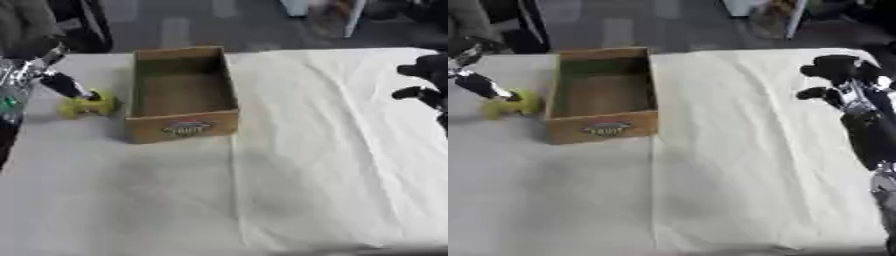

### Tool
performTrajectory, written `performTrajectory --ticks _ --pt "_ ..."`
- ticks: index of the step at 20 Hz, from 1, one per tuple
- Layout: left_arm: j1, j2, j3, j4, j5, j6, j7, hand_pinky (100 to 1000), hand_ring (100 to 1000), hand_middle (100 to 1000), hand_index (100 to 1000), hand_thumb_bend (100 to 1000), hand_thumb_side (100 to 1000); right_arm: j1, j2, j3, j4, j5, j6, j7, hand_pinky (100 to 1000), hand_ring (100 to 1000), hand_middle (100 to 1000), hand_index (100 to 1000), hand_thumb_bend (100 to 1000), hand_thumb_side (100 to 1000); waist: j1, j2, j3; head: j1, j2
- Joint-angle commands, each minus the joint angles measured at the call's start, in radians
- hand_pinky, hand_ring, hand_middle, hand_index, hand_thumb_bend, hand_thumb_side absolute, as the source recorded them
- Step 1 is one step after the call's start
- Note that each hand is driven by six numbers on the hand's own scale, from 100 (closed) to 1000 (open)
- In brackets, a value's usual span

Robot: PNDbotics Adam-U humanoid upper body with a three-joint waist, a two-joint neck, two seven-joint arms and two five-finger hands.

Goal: Pick up objects on the table and place them in the box.

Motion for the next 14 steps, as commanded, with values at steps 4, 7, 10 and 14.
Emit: performTrajectory --ticks 4,7,10,14 --pt "-0.018 0.027 0.012 -0.007 -0.010 0.002 0.001 774 928 805 899 700 205 -0.008 -0.018 -0.006 -0.009 -0.001 0.001 -0.002 628 815 628 734 100 559 0.000 -0.015 0.000 0.004 -0.003" --pt "-0.015 0.026 0.014 0.003 -0.007 -0.001 -0.004 776 932 808 902 695 210 -0.008 -0.017 -0.006 -0.009 0.000 0.001 -0.003 628 814 628 734 100 557 -0.001 -0.015 -0.002 0.004 -0.004" --pt "-0.014 0.028 0.016 0.011 -0.006 -0.002 -0.008 779 937 812 900 671 217 -0.008 -0.017 -0.006 -0.009 0.001 0.001 -0.004 627 814 627 734 100 559 -0.001 -0.013 -0.003 0.005 -0.005" --pt "-0.013 0.028 0.018 0.017 -0.007 -0.004 -0.010 780 936 806 891 644 221 -0.009 -0.015 -0.004 -0.008 0.002 0.002 -0.004 627 813 627 733 100 559 -0.001 -0.012 -0.005 0.005 -0.004"
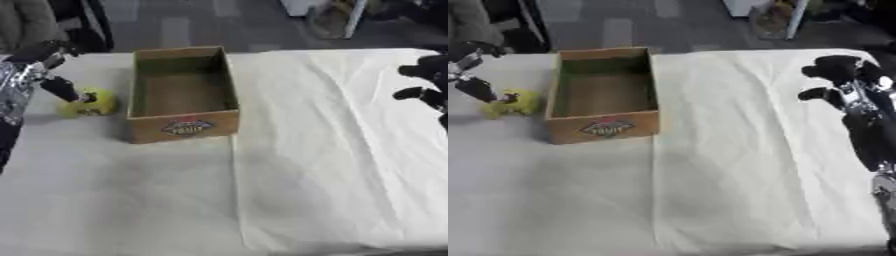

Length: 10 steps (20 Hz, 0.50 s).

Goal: Pick up objects on the table and place them in the box.

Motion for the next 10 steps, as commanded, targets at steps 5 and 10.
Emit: performTrajectory --ticks 5,10 --pt "-0.007 0.026 0.007 -0.001 -0.007 -0.010 -0.010 780 930 777 878 623 232 -0.009 -0.014 -0.005 -0.007 0.003 0.001 -0.003 625 813 627 733 100 562 0.000 -0.011 -0.004 0.004 -0.003" --pt "0.010 0.024 0.009 0.015 -0.023 -0.016 -0.026 780 924 762 873 614 238 -0.009 -0.011 -0.004 -0.006 0.006 0.002 -0.005 624 812 626 732 100 564 0.000 -0.010 -0.006 0.004 -0.002"
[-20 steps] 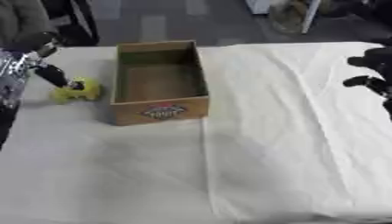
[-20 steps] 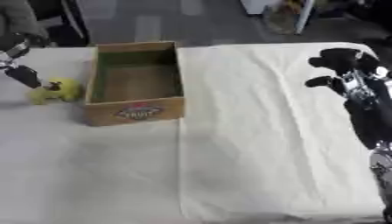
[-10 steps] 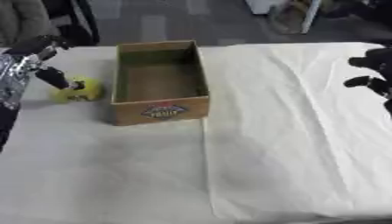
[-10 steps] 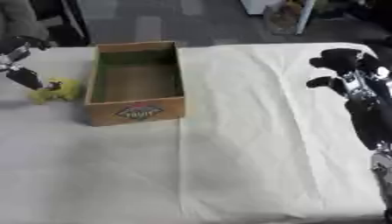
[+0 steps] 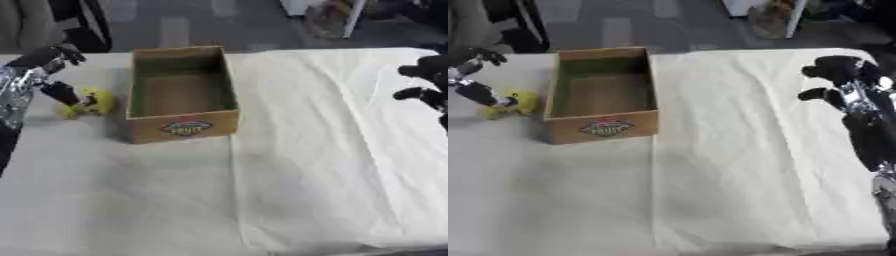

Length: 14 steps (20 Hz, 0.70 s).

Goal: Pick up objects on the table and place them in the box.

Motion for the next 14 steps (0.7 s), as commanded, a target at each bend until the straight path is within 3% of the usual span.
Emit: performTrajectory --ticks 1,14 --pt "-0.010 0.024 0.008 0.000 -0.014 0.000 -0.007 780 923 760 873 615 238 -0.009 -0.011 -0.006 -0.008 0.005 0.001 -0.004 624 812 626 732 100 564 0.000 -0.011 -0.003 0.003 -0.002" --pt "0.013 0.014 0.010 0.018 -0.027 0.004 0.027 774 918 739 861 519 237 -0.011 -0.008 -0.004 -0.007 0.008 0.003 -0.003 623 811 626 731 100 568 -0.001 -0.006 -0.011 0.010 -0.002"
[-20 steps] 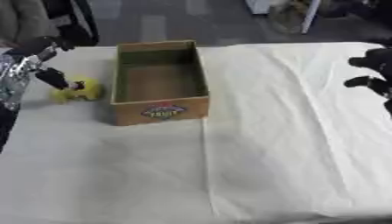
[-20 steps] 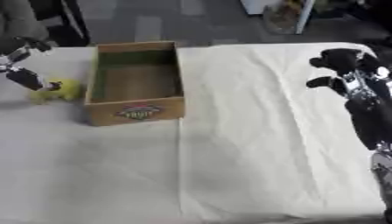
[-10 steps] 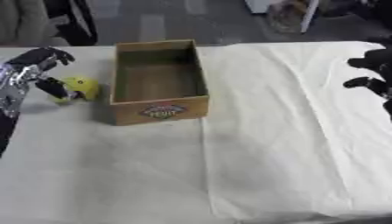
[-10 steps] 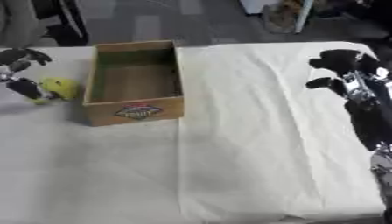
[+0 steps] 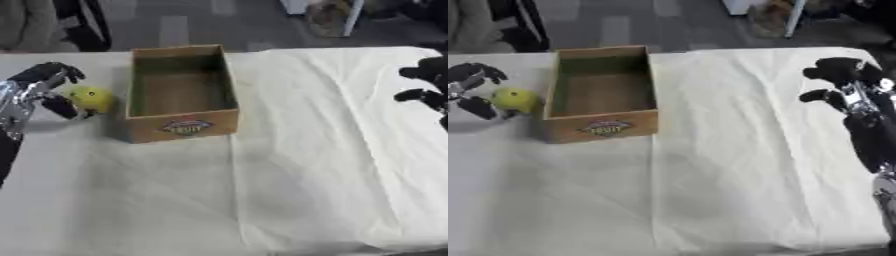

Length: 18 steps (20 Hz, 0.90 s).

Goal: Pick up objects on the table and place them in the box.

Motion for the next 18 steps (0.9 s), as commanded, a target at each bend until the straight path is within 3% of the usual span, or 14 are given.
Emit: performTrajectory --ticks 1,13,18 --pt "-0.014 0.017 0.007 -0.007 -0.006 0.000 0.017 774 918 740 860 512 237 -0.011 -0.010 -0.004 -0.009 0.006 0.001 -0.001 623 811 626 731 100 569 0.000 -0.011 -0.003 0.003 -0.002" --pt "0.009 0.004 0.006 0.004 -0.016 0.011 0.084 766 916 744 845 396 222 -0.018 -0.005 0.000 -0.008 0.009 0.002 0.005 622 811 627 730 100 570 -0.002 -0.003 -0.012 0.008 -0.011" --pt "0.015 0.000 0.003 0.013 -0.027 0.017 0.115 725 828 624 810 325 213 -0.019 -0.005 0.000 -0.008 0.009 0.002 0.005 622 811 627 730 100 570 -0.003 -0.001 -0.015 0.010 -0.011"
